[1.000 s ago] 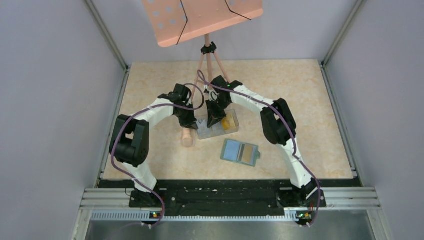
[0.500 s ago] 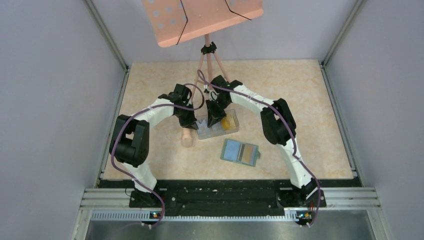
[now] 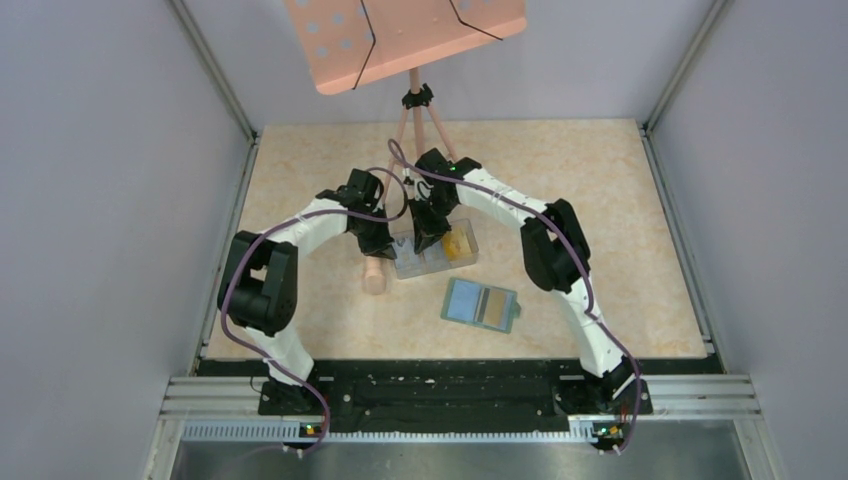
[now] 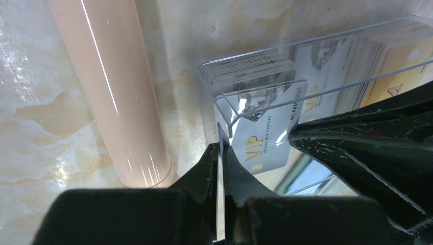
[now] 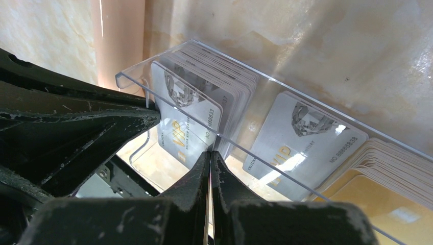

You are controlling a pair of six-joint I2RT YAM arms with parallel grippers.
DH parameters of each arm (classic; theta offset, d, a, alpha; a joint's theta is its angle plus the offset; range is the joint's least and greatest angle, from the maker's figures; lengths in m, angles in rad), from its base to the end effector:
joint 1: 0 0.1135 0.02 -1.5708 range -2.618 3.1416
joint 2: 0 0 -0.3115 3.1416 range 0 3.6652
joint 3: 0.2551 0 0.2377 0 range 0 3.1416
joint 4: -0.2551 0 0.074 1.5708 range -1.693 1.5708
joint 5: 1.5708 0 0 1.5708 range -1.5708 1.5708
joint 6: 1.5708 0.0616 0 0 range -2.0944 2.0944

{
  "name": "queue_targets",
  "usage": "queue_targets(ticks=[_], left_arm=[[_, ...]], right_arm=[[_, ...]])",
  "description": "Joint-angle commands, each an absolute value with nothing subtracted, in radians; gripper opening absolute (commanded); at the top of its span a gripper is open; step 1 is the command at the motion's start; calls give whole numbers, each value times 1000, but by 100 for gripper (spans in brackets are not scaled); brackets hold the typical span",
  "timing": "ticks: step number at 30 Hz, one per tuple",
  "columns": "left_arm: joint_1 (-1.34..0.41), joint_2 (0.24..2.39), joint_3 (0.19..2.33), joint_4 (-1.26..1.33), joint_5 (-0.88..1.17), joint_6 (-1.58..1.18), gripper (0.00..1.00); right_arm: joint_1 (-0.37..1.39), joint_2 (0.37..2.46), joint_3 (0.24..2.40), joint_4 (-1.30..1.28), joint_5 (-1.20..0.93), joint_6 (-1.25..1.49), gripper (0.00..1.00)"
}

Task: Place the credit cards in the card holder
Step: Pick up the credit card from the storage box.

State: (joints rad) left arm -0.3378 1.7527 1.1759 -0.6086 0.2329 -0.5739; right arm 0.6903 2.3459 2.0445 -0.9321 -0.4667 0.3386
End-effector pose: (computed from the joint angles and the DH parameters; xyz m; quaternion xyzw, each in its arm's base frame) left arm 0.3276 -0.1301 0.2206 -0.0927 0.9707 -0.1861 0.1206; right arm 0.3819 0.3513 0.2033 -0.2060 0.9375 0.2788 0.0300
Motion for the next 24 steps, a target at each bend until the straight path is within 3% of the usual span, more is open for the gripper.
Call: queue_targets(ticks=[1, 7, 18, 24], left_arm=[[-383, 1758, 1144, -566, 286, -582, 0], [-382, 1759, 1141, -564, 291, -581, 0], [-383, 1762, 1143, -568, 298, -567, 0], [-382, 1764, 1157, -585, 296, -553, 0]], right_arm=[[726, 2296, 2096, -927, -512, 335, 0], [725, 2240, 1992, -775, -633, 428, 1], [706, 2197, 1846, -568, -764, 551, 19], [705, 2230, 1843, -581, -747, 539, 21]])
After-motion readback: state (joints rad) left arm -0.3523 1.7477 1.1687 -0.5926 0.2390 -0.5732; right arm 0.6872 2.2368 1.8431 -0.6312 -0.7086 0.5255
